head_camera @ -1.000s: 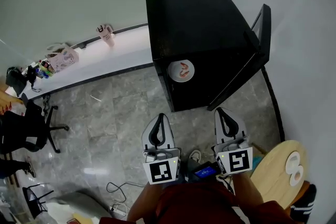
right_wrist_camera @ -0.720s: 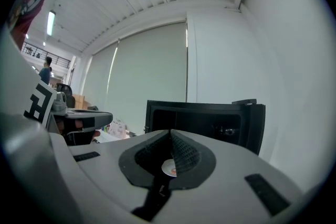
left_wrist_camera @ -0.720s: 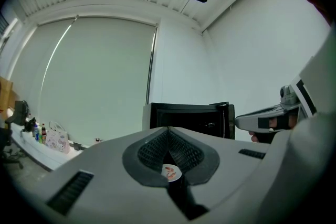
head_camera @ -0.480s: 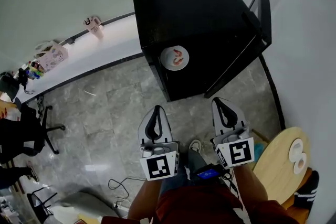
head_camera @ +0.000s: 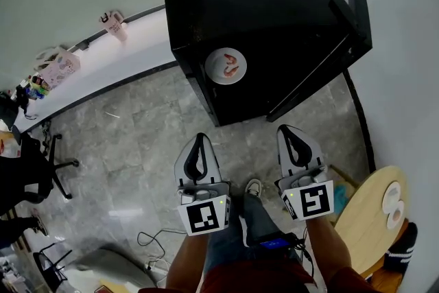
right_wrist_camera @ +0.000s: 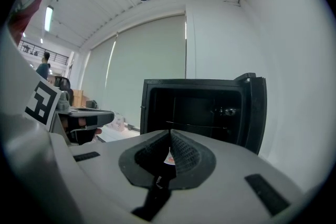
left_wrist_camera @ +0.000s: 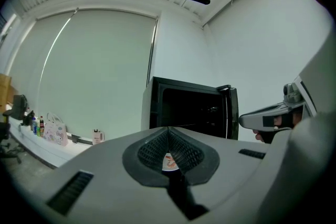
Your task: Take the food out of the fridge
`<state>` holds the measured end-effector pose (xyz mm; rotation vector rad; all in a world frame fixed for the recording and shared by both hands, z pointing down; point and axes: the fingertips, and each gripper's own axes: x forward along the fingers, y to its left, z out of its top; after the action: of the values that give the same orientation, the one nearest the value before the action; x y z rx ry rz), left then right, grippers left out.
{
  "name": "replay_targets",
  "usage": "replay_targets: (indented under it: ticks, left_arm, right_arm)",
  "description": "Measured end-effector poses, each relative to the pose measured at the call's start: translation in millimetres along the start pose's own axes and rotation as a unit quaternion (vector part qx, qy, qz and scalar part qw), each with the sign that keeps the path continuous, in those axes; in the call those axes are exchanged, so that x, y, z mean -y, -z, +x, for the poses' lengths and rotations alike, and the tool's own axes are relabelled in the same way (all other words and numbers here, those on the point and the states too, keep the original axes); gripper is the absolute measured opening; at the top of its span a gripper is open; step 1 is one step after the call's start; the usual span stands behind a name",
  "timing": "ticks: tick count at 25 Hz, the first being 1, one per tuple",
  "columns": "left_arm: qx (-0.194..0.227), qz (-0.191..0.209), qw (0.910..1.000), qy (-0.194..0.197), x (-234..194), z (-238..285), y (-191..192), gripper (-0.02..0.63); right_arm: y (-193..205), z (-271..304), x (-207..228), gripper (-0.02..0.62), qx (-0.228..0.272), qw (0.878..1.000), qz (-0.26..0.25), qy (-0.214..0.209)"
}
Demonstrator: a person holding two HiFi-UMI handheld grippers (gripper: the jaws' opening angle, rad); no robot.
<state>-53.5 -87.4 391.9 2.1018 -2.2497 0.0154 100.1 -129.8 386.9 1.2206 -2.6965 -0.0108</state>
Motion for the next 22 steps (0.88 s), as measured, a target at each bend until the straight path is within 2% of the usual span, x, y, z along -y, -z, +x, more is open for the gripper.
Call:
replay_targets:
  ticks: [4, 9, 17, 22]
  left_arm:
    - [-0.002, 0.001, 1.0, -0.006, -3.2, 8.0, 20.6, 0.012]
    - [-0.001, -0.034, 0.9992, -0.023, -5.3, 17.5, 44.2, 0.012]
    - [0.0, 0.004, 0.9998, -0.02, -13.5, 36.5, 92.4, 0.013]
    - [0.001, -0.022, 0.9991, -0.036, -19.9, 45.8, 119.1, 0.012]
  right_arm:
    - [19.2, 10.4, 0.9, 0.023, 0.0, 1.0, -0.002, -0.003]
    - [43.3, 27.1, 0.4, 0.023, 0.001, 1.0, 0.0, -0.004]
    - [91.4, 53.1, -0.4, 0.023, 0.0, 1.0, -0.005, -0.013]
    - [123.8, 69.8, -4.4, 0.022, -0.003, 1.0, -0.005, -0.014]
